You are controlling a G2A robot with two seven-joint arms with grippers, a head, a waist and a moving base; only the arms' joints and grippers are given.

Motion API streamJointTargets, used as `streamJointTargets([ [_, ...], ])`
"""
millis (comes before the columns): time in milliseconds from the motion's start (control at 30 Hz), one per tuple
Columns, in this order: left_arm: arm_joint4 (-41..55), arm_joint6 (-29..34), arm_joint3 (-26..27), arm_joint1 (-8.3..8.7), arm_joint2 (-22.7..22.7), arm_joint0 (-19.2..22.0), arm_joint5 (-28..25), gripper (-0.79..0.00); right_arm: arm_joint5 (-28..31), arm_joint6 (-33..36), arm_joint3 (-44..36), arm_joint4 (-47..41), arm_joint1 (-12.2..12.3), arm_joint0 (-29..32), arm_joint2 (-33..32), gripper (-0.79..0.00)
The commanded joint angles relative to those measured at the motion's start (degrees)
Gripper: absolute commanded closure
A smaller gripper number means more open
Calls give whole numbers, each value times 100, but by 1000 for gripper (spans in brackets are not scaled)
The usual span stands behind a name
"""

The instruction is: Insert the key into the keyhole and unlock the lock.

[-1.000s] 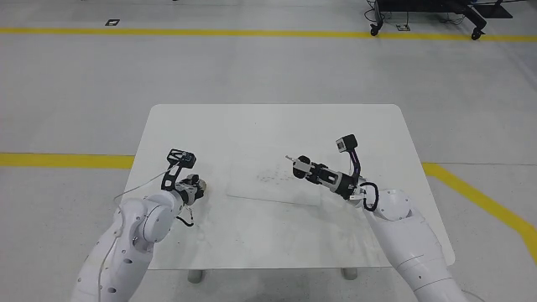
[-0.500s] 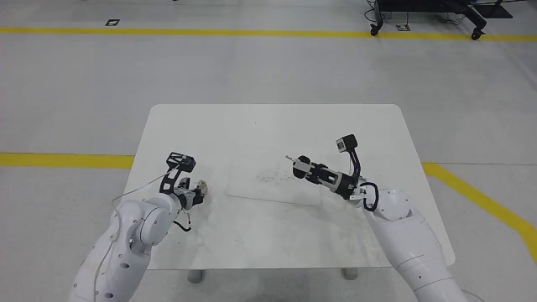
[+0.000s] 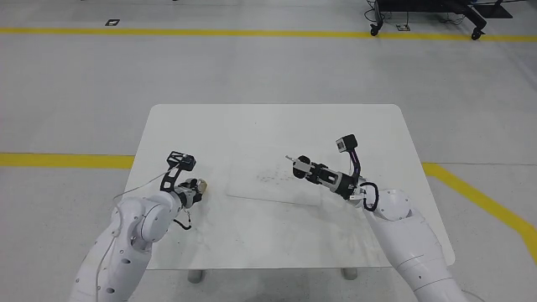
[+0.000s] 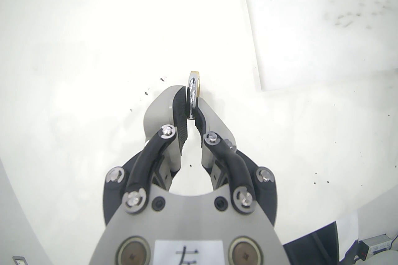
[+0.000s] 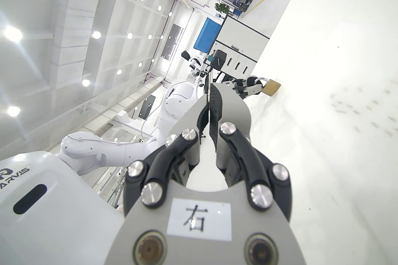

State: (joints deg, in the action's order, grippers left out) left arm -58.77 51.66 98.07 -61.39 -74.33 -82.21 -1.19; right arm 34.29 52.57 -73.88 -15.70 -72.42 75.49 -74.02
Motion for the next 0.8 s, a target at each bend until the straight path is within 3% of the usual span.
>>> streamJointTargets([
  [0,14,-1,-10,-3,7,19,-14,0,0,0,0,0,0,0,0,0],
  [167,32,-31,24,-8,7,33,-29,-12,0,0,0,0,0,0,0,0],
  [233,29,-40,31,-8,2,26,-38,-157,0,0,0,0,0,0,0,0],
  [367,26,-31,19,-8,-17,38,-40,-188,0,0,0,0,0,0,0,0],
  [667,17,24,40,-21,23,101,-15,-154,0,0,0,0,0,0,0,0],
  [767,3,46,31,-27,52,132,-1,-12,0,0,0,0,0,0,0,0],
])
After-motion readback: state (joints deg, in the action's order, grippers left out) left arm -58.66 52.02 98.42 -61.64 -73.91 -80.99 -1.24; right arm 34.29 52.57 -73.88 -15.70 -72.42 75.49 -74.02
